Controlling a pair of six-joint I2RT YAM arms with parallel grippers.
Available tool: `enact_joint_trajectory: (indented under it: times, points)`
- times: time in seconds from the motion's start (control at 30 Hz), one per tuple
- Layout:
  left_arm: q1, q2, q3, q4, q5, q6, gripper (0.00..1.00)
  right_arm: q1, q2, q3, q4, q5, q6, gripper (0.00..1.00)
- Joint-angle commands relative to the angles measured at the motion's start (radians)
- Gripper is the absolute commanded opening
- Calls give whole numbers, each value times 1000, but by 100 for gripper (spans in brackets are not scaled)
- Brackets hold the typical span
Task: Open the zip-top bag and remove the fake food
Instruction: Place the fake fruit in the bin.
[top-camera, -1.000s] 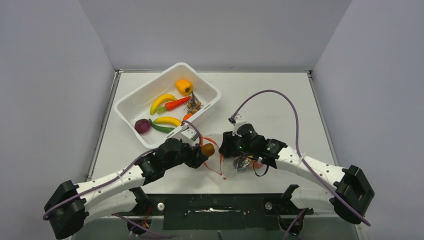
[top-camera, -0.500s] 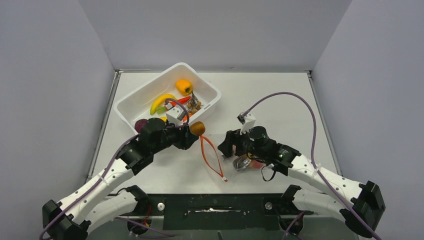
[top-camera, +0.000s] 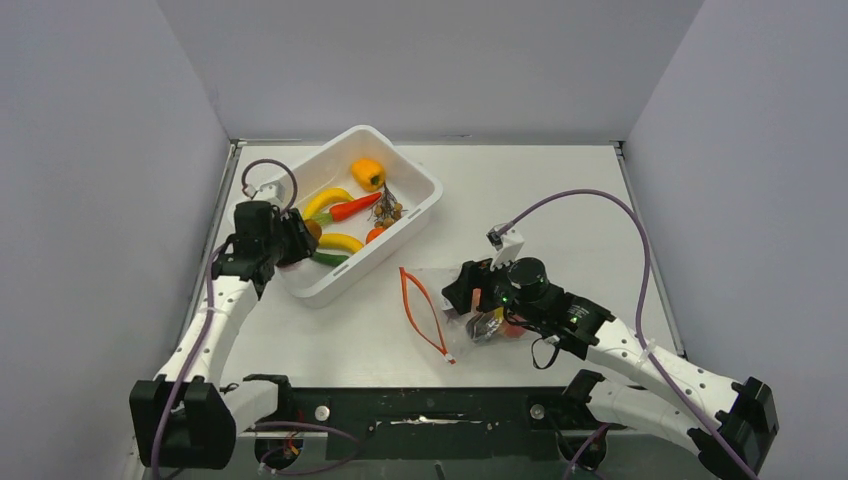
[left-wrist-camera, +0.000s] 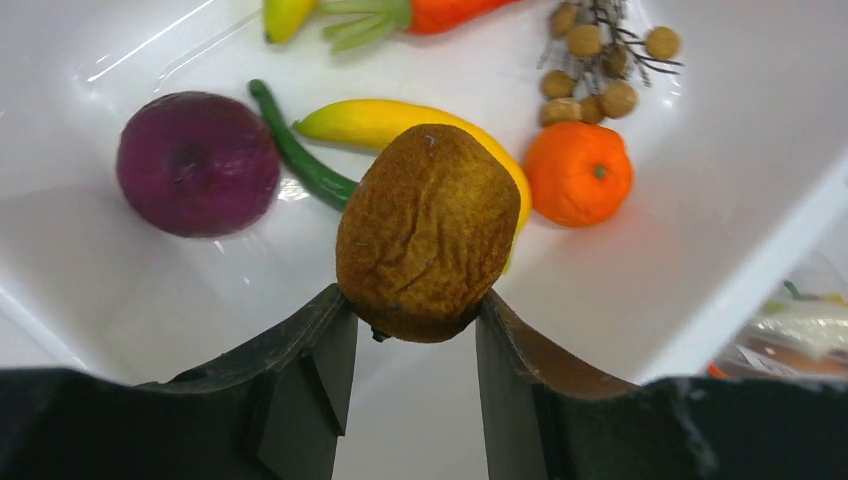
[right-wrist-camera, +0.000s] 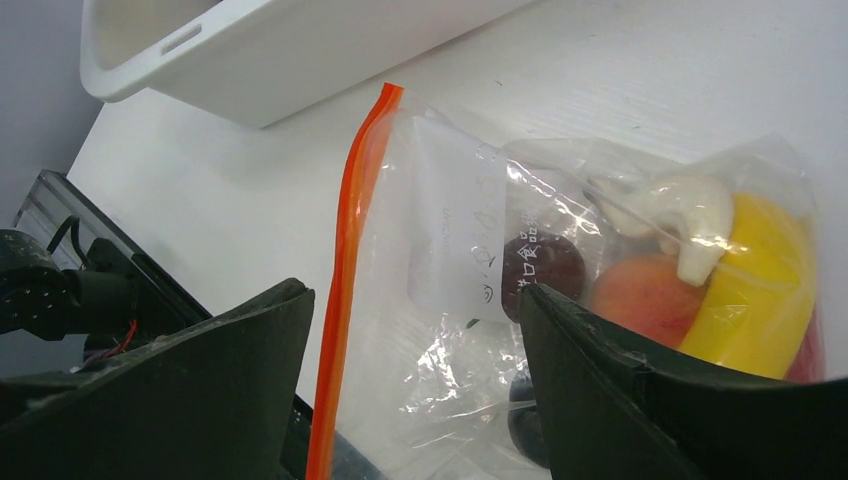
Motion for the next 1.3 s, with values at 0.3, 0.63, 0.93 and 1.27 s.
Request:
enact_joint_trajectory:
  times: [0.3,0.63,0.93,1.27]
  points:
    - [159,251,114,146,-110,-89,25,5,19,12,17,22,-5,77]
    - [181,263,159,149,-127,-93,73,3,17,18,6,21,-17,77]
    - [180,5,89,171,83,-154,74,8,58,34,48,-63,-44,77]
    - [132,-148,-1,152,431,-273,71,108,179,159,-26,55,-71,71]
